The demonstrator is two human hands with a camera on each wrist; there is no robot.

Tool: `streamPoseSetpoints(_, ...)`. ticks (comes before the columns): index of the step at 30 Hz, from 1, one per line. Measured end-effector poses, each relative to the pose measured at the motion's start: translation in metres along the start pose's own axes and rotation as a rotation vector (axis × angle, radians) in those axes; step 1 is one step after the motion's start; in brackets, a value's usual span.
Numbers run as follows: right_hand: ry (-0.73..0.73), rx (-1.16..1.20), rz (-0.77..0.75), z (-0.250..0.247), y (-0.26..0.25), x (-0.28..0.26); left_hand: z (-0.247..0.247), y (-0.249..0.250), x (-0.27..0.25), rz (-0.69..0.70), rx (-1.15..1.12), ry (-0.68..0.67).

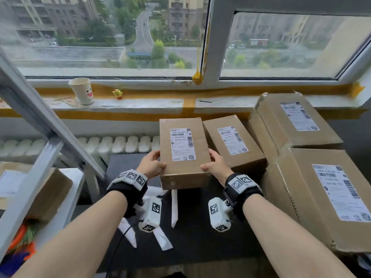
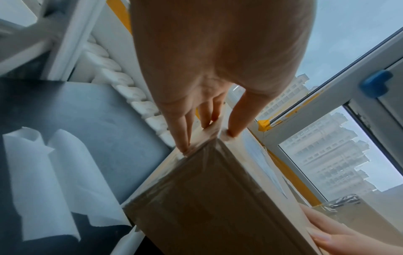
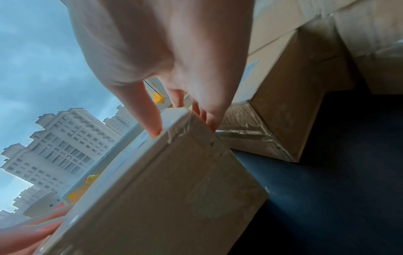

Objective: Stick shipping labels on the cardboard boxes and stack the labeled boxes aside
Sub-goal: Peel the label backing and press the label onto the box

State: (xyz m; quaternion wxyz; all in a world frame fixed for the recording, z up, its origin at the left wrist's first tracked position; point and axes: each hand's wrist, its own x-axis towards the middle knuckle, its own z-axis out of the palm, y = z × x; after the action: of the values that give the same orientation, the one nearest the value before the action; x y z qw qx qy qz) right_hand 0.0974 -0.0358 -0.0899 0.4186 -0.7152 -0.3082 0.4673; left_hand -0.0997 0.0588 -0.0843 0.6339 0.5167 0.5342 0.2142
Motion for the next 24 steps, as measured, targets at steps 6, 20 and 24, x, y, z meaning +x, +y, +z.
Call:
streamPoseSetpoints(6,0.024,-0.069,0.079,-0.002,-0.005,0.029,0.006,-0.002,0.040,-0.036,0.002,-0.027)
streamPoseSetpoints(20,0.083,-0.306,0.031,0.000,-0.006,0.044,0.016,-0.002,0.069,0.075,0.157,-0.126)
streamPoseSetpoints(24,0.092,-0.409,0.004,-0.001,-0.005,0.047,0.021,0.000,0.073,0.122,0.288,-0.110)
